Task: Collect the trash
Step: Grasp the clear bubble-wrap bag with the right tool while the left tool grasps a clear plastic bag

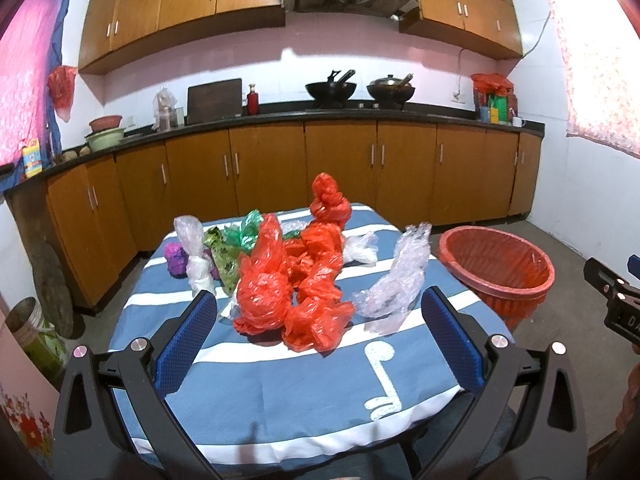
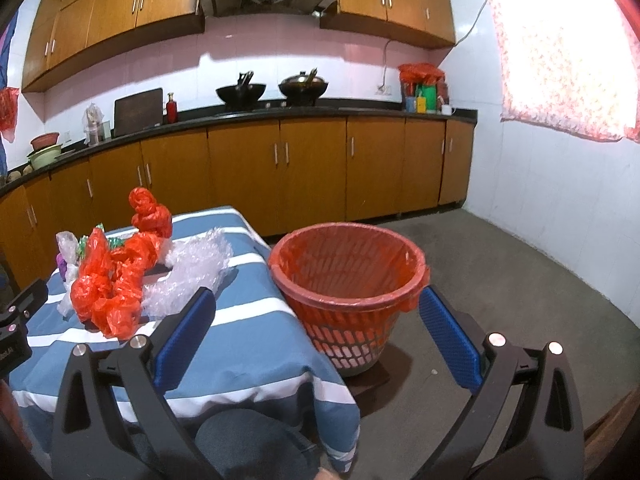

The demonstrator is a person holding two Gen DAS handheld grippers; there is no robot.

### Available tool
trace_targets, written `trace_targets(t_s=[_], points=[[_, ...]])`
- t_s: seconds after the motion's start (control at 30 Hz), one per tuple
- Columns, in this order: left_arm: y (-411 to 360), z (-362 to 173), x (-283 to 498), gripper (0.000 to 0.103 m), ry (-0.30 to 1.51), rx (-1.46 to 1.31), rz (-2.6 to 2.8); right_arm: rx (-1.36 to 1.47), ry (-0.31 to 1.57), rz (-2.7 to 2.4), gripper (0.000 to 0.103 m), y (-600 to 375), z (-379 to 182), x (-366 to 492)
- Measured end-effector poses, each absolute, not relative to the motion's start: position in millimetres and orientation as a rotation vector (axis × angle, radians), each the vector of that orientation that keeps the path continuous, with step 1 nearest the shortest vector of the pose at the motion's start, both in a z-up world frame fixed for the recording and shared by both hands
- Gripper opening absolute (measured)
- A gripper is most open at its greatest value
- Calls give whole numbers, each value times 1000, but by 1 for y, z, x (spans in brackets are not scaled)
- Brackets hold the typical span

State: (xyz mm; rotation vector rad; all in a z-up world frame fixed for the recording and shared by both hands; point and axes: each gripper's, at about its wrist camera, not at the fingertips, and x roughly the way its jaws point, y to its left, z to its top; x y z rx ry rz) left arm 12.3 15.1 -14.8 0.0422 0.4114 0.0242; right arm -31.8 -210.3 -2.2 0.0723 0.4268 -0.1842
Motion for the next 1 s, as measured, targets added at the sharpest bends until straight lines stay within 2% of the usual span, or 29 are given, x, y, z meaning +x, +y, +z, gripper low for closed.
trace_targets(t_s=[0.13, 0.43, 0.73, 1.0], points=[[28, -21, 20, 101, 435, 20, 46, 91, 461, -146, 99, -205, -6, -9], [85, -27, 39, 101, 438, -24, 201, 88, 527, -6, 78, -156, -13, 71], [123, -29, 64, 101, 414, -15, 300, 86, 602, -5, 79, -105, -36, 159], [158, -37, 87, 101, 428, -74, 306, 79, 719, -124, 80, -102, -71, 198]])
